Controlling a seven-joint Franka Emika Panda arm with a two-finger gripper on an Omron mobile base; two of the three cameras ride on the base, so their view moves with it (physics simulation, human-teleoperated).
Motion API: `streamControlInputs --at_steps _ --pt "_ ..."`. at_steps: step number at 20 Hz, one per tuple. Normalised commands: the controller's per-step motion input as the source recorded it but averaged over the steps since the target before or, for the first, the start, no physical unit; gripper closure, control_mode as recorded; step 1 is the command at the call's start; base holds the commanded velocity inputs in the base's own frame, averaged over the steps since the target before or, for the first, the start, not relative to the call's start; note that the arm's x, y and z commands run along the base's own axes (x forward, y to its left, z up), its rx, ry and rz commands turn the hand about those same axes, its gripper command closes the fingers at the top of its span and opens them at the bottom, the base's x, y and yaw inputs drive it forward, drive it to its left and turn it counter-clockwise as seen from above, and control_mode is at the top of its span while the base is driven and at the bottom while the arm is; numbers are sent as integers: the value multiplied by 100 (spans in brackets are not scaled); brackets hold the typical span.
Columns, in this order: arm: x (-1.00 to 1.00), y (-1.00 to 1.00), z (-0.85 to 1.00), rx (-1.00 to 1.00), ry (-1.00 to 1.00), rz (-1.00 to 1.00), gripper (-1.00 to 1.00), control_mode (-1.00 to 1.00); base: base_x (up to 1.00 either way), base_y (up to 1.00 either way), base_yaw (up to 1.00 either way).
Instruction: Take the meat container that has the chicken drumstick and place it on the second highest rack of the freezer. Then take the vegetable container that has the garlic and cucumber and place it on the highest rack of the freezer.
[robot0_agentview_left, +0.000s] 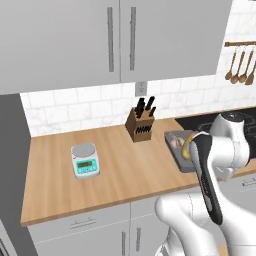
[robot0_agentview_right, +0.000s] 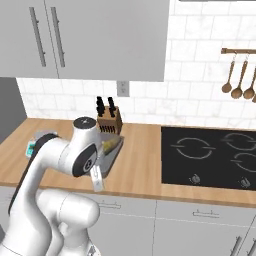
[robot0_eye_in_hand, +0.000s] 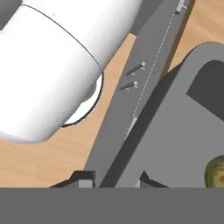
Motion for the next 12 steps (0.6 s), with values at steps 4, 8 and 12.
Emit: streamControlInputs --at_steps 4,8,12 --pt "-1 50 36 0 0 4 100 -100 0 0 0" --pt "-10 31 28 -1 -2 3 100 -100 0 0 0" --pt "0 18 17 0 0 7 100 -100 0 0 0"
